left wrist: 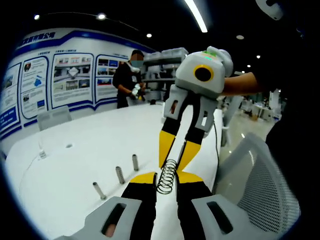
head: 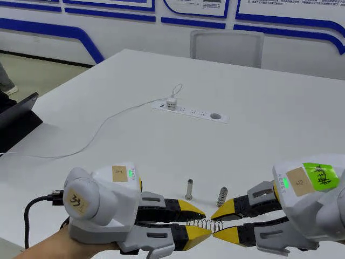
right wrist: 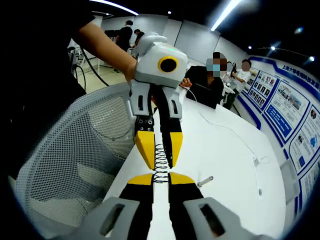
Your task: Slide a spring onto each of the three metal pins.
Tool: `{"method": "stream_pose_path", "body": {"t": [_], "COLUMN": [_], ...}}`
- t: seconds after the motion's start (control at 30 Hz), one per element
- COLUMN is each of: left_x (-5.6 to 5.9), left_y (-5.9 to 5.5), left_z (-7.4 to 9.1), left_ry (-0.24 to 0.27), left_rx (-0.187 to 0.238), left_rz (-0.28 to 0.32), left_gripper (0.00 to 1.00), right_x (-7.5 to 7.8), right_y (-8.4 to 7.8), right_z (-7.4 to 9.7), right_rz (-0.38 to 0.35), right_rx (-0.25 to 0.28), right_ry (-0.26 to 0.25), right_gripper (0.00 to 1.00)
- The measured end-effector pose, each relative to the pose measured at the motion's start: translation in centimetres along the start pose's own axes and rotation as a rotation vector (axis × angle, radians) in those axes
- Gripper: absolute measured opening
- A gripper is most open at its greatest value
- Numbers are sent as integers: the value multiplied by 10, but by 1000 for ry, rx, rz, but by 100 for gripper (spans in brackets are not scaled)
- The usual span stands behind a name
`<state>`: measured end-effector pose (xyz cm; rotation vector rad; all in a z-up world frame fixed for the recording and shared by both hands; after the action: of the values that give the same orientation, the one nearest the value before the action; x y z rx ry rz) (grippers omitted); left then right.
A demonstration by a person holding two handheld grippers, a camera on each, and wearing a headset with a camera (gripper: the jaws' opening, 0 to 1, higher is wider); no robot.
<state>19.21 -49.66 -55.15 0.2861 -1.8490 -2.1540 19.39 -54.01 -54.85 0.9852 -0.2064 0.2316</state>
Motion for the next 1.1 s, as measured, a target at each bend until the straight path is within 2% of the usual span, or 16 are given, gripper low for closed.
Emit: {"method": "stream_pose_path", "body": {"t": [0.03,0.1,0.23,0.3,0.37,0.43,0.47,0.53,0.9,1.1], "left_x": [1,4,4,5,5,8,8,7,4,3], "left_y": [1,2,4,4,5,8,8,8,7,3], "left_z": [-1,-3,-4,-5,-5,-5,-6,-6,-9,-13], "left_ry": [-6,-19,-23,-32,-37,-53,-57,-55,-69,-82], "left_rx": [1,4,4,2,5,14,12,7,-24,-54], "left_rz": [-39,-79,-90,-95,-103,-100,-102,-118,-166,-188], "left_gripper": [13,11,10,10,10,10,10,10,10,10], "right_x": [0,1,1,2,2,3,4,0,5,6], "right_y": [0,0,0,0,-4,-12,-12,-9,1,18], "right_z": [1,2,5,7,7,7,7,8,17,20], "right_rz": [6,17,28,2,-10,-21,-17,-45,-121,-182], "right_rx": [1,5,11,25,18,-11,-5,29,104,180], "right_ry": [-1,-10,-6,-13,-12,-15,-19,8,-10,-5], "right_gripper": [11,11,11,12,12,15,16,12,10,10]}}
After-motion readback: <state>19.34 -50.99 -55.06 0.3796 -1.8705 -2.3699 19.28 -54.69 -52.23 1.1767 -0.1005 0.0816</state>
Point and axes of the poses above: the centre of the closed fingertips' face, and the gripper's own axes: z roughly backward along the fingers, x roughly to its right, y roughly out of its top, the point moved 3 cm from there along z, roughly backward along the fingers, and after that the axes turned 8 degrees about x, right-handed, at the moved point
